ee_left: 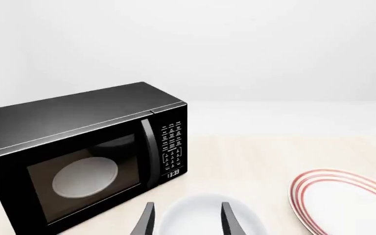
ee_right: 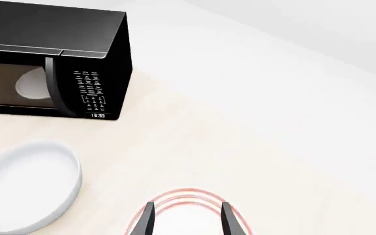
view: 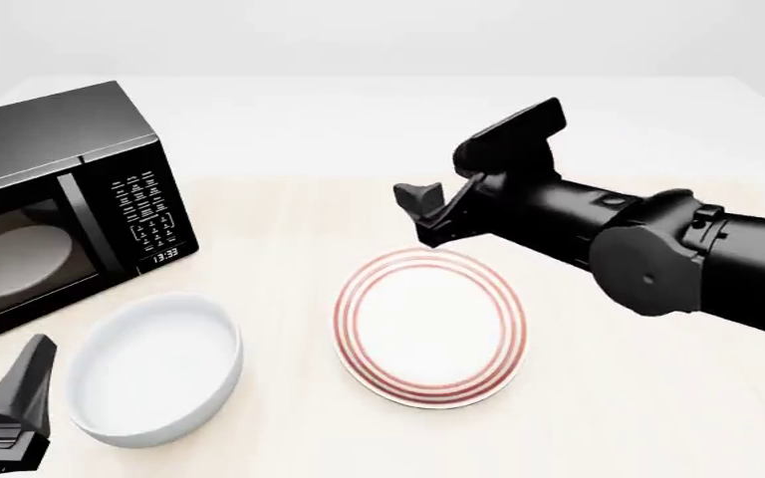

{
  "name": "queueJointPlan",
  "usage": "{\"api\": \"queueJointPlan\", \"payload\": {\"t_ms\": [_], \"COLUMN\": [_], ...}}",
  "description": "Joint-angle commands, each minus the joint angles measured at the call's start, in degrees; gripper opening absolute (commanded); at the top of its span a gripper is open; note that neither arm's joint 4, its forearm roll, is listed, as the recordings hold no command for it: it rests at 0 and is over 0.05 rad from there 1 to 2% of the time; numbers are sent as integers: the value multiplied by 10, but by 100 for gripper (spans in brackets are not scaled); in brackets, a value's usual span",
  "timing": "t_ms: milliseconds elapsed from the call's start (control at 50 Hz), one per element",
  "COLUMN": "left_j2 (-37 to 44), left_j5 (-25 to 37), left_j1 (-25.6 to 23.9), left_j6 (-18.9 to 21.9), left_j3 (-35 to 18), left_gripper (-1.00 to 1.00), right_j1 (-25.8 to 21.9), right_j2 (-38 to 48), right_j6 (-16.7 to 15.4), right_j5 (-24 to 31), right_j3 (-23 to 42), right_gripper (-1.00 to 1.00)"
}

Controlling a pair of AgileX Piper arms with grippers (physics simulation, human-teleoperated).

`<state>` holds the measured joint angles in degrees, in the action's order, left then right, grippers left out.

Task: Put the white bowl to the right of the plate.

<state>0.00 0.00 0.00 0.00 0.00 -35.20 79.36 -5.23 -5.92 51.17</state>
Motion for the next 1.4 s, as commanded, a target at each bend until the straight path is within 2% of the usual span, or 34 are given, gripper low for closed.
{"api": "queueJointPlan", "payload": {"t_ms": [20,600,780,980,1000,1020,1060,1200,1240,1400], "left_j2": [0,0,0,0,0,0,0,0,0,0], "left_j5": [0,0,0,0,0,0,0,0,0,0], "left_j1": [0,0,0,0,0,0,0,0,0,0], "left_j6": [0,0,0,0,0,0,0,0,0,0], "left_j3": [0,0,0,0,0,0,0,0,0,0], "left_gripper": [100,100,100,100,100,100,100,100,100,100], "right_j1": [-42,-133,-153,-161,-162,-170,-166,-177,-178,-182], "right_j2": [98,227,250,284,282,276,285,315,320,350], "right_j6": [0,14,25,25,27,49,35,41,31,42], "right_j5": [49,106,116,131,129,124,129,135,138,148], "right_j3": [92,238,261,295,296,293,301,325,330,355], "right_gripper": [100,100,100,100,100,100,100,100,100,100]}}
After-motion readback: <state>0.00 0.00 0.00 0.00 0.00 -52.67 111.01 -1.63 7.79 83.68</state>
